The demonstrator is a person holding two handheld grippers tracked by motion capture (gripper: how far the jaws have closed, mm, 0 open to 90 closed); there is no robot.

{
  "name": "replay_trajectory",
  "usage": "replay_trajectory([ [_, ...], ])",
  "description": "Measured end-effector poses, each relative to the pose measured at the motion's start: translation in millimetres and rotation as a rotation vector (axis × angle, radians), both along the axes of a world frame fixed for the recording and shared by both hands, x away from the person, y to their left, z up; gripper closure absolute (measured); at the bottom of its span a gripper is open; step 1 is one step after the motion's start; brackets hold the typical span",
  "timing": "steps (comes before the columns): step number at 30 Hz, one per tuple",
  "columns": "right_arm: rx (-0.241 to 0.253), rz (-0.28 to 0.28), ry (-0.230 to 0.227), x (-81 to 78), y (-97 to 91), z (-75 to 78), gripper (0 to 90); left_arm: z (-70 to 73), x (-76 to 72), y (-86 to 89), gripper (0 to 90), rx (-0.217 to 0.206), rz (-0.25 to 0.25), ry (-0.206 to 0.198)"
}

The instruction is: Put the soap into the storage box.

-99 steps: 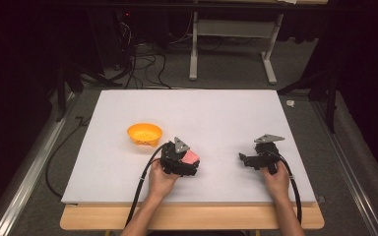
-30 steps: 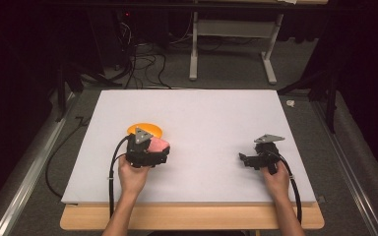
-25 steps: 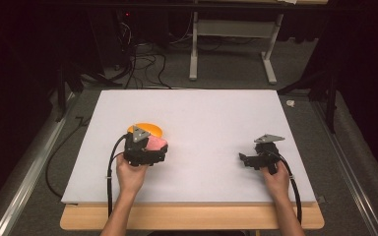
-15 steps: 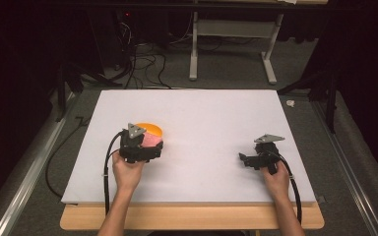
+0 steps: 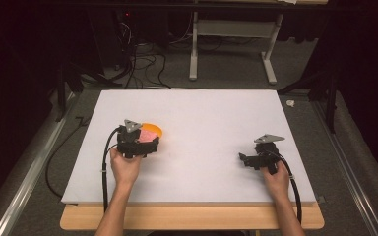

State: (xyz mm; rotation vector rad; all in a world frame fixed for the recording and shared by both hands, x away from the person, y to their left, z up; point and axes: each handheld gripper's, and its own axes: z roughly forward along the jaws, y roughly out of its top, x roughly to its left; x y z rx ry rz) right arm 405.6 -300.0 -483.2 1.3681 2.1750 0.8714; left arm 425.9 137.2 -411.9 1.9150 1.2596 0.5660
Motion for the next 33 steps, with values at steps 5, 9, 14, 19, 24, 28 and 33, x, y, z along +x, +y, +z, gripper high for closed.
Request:
replay_trajectory([
  [5,0.0,0.0,0.0,0.0,0.0,0.0,14.7,-0.1,7.8,-0.6,13.6,0.011,0.006,0.01],
  [9,0.0,0.0,0.0,0.0,0.0,0.0,14.7,2.5,14.0,-1.6,13.6,0.005,0.01,0.003],
  [14,-0.001,0.001,-0.001,0.1,-0.1,0.0,14.7,3.3,20.5,-1.6,13.6,0.006,0.022,0.015],
  [19,-0.001,0.001,-0.002,0.0,0.0,-0.1,14.7,2.5,28.6,-3.1,13.6,0.016,0.03,0.028],
  [24,-0.001,0.001,-0.002,0.1,0.0,0.0,14.7,-1.4,35.2,-3.3,13.7,0.001,0.044,0.039],
  [28,-0.001,0.001,-0.002,0.0,0.0,0.0,14.7,-5.3,40.0,-1.9,13.7,0.004,0.062,0.047],
  [33,-0.001,0.001,-0.002,0.0,0.0,0.0,14.7,-9.4,44.7,0.6,13.7,0.015,0.078,0.061],
])
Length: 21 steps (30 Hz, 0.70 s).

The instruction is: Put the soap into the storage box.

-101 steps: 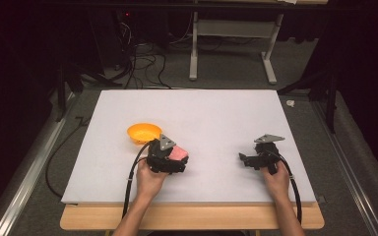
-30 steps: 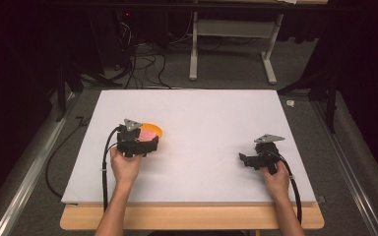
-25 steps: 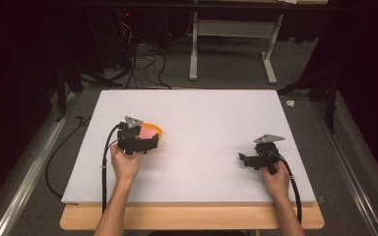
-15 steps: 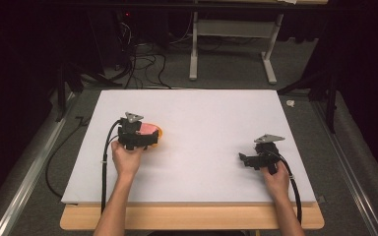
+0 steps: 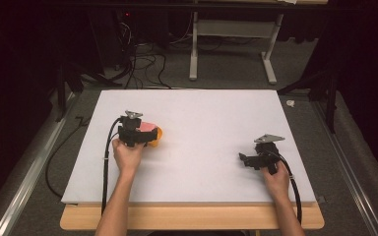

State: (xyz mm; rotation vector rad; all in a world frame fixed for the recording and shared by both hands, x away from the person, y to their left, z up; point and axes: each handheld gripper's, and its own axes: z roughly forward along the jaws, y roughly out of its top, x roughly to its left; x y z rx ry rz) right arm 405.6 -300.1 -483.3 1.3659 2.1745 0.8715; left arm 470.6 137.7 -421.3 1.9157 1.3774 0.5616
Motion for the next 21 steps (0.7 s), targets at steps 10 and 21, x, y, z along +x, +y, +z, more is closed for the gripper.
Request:
replay_trajectory([
  [10,0.001,-0.001,0.001,0.0,0.1,0.1,14.7,-7.1,6.7,-0.8,13.7,0.0,0.024,0.015],
  [21,0.001,-0.002,0.002,-0.1,0.1,0.1,14.7,-14.5,12.0,-2.1,13.6,0.014,0.033,0.036],
])
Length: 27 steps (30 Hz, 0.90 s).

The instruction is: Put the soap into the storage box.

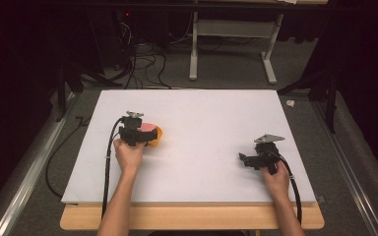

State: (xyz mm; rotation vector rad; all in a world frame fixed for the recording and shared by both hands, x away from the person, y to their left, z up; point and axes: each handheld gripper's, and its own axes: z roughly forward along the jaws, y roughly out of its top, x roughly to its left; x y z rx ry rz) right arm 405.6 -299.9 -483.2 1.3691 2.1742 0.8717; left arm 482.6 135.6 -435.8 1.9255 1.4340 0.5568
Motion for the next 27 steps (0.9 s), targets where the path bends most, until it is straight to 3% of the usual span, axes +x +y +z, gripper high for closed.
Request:
replay_trajectory([
  [21,-0.002,0.002,-0.002,0.0,-0.1,-0.1,14.7,-11.3,6.8,-4.8,13.6,0.01,0.005,0.033],
  [24,-0.002,0.002,-0.002,0.1,-0.2,-0.1,14.7,-9.2,6.2,-4.4,13.0,0.007,0.02,0.012],
  [27,-0.002,0.002,-0.002,0.0,-0.1,0.0,14.7,-2.0,3.2,-1.2,14.4,-0.023,0.029,-0.033],
])
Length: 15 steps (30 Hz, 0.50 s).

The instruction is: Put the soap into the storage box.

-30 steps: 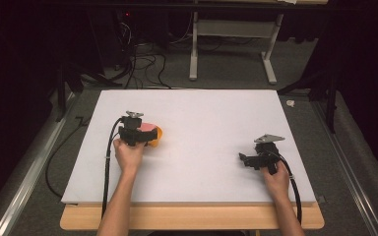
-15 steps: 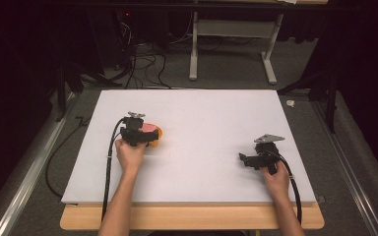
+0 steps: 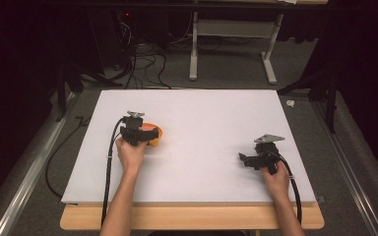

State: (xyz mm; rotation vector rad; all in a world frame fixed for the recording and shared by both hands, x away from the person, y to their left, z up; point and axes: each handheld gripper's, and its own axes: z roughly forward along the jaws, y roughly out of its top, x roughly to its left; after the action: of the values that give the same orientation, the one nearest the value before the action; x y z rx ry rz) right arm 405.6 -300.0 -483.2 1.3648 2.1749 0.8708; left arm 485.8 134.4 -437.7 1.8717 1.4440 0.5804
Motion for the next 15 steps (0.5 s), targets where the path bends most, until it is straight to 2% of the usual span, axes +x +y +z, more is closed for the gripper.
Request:
replay_trajectory([
  [3,0.001,0.0,0.0,0.0,-0.1,0.0,14.7,4.7,-3.1,1.4,15.0,-0.01,-0.009,-0.026],
  [10,0.0,0.0,0.0,0.0,0.0,0.0,14.7,7.4,-7.1,0.5,15.1,0.009,-0.036,-0.032],
  [15,0.0,-0.001,0.0,0.0,0.0,0.0,14.7,11.9,-11.8,0.1,15.3,0.011,-0.05,-0.051],
])
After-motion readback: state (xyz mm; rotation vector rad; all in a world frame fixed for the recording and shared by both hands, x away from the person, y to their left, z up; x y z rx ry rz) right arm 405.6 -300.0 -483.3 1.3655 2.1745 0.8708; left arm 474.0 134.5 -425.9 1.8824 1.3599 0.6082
